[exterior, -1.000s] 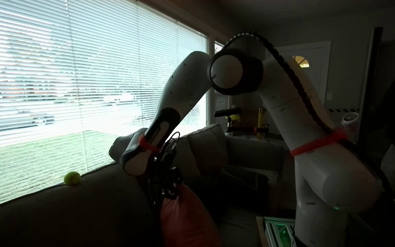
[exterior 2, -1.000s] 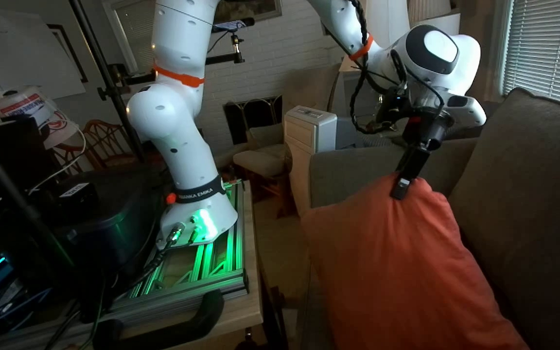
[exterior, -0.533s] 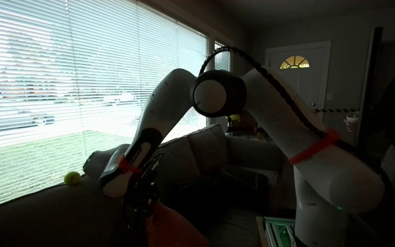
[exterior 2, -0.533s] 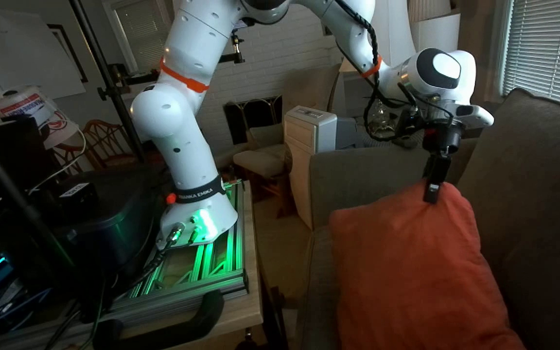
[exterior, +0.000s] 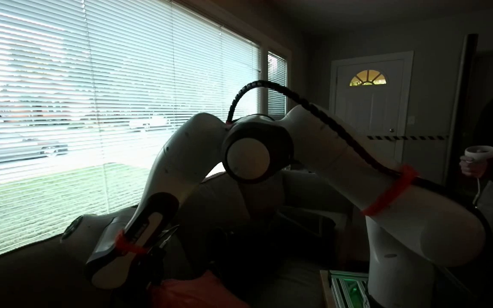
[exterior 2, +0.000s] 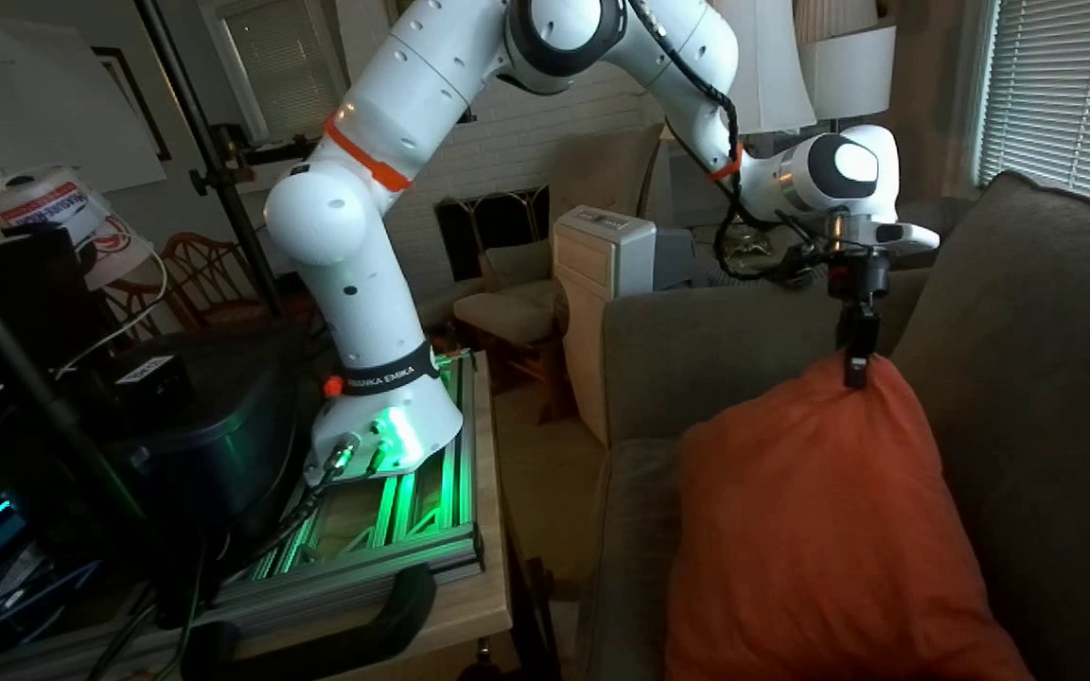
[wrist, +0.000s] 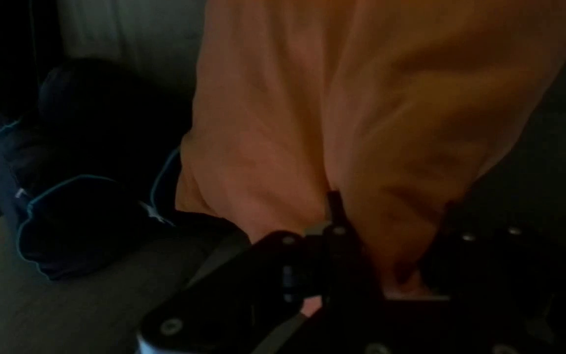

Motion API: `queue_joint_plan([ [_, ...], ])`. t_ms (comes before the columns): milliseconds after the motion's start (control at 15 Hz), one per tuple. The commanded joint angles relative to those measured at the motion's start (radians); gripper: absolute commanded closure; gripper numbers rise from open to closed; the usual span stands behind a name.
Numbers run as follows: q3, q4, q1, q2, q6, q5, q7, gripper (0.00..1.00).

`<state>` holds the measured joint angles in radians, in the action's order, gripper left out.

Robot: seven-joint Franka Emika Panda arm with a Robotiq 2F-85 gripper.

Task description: Move the orange pillow to the left then place the tennis ball on top of the orange pillow.

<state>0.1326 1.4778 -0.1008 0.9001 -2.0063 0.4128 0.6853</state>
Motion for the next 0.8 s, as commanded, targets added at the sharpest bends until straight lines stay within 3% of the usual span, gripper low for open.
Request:
queue_joint_plan([
  [0,0.001,-0.136,-0.064,0.102,-0.050,-0.040,0.019,0.97],
  [333,0.005,-0.252,-0.131,0.220,-0.060,-0.040,-0.005,0.97],
  [400,0.005,-0.269,-0.139,0.237,-0.050,-0.043,-0.011,0.84],
  [467,0.003,-0.277,-0.142,0.248,-0.050,-0.047,-0.017,0.62],
  [600,0.009,-0.289,-0.146,0.255,-0.037,-0.049,-0.024,0.59],
  [733,0.013,-0.278,-0.144,0.224,0.034,-0.057,-0.053,0.44],
])
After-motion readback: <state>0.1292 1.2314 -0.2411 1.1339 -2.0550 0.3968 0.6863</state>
